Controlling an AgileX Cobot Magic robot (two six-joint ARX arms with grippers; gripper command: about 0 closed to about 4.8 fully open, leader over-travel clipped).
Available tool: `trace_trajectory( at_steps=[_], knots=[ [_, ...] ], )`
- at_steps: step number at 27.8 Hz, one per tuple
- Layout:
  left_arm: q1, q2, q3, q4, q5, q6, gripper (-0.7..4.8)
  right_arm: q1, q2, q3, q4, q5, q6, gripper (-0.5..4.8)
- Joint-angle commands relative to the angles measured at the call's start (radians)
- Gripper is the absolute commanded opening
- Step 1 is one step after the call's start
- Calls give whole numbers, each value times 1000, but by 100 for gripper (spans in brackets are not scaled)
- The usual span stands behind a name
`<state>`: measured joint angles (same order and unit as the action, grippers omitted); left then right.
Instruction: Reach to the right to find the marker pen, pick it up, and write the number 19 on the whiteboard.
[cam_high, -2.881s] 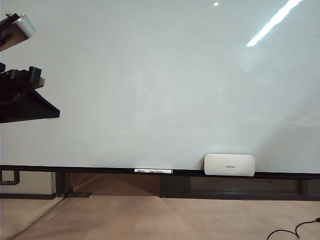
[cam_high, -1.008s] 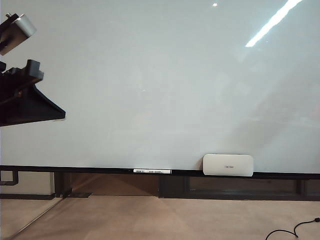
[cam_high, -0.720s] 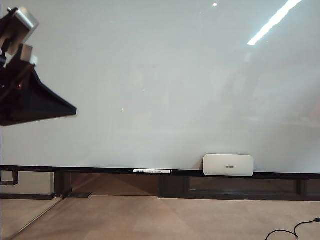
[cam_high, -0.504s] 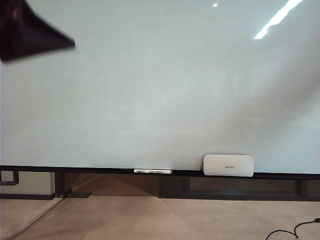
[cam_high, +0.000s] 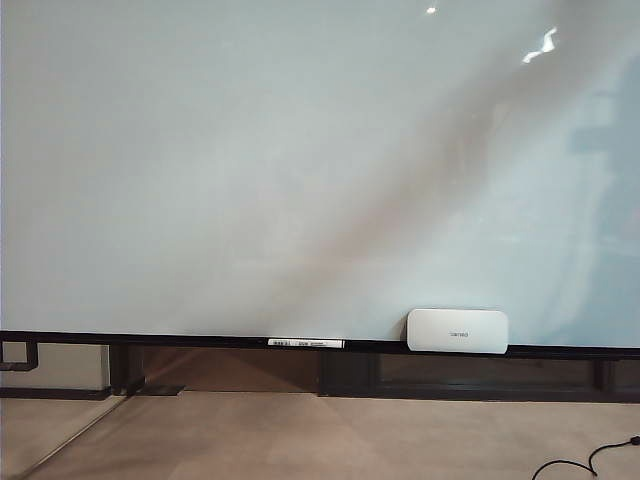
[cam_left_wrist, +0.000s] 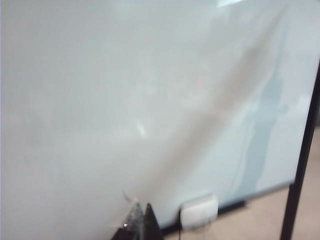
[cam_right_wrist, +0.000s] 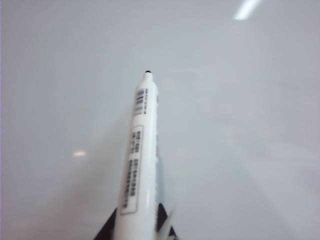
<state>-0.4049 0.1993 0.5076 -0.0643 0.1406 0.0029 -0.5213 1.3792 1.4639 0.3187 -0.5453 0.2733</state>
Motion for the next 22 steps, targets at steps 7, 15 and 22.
trace_trajectory(
  at_steps=[7,15,22],
  knots=[
    [0,-42,174,-270,-32,53,-5,384,-61,5,-155,72,5,-2],
    [0,-42,216,-271,-21,48,-5,726,-16,6,-212,283,-95,-2],
    [0,-41,228,-272,-2,49,-5,936,25,8,-260,454,-132,-2]
  ],
)
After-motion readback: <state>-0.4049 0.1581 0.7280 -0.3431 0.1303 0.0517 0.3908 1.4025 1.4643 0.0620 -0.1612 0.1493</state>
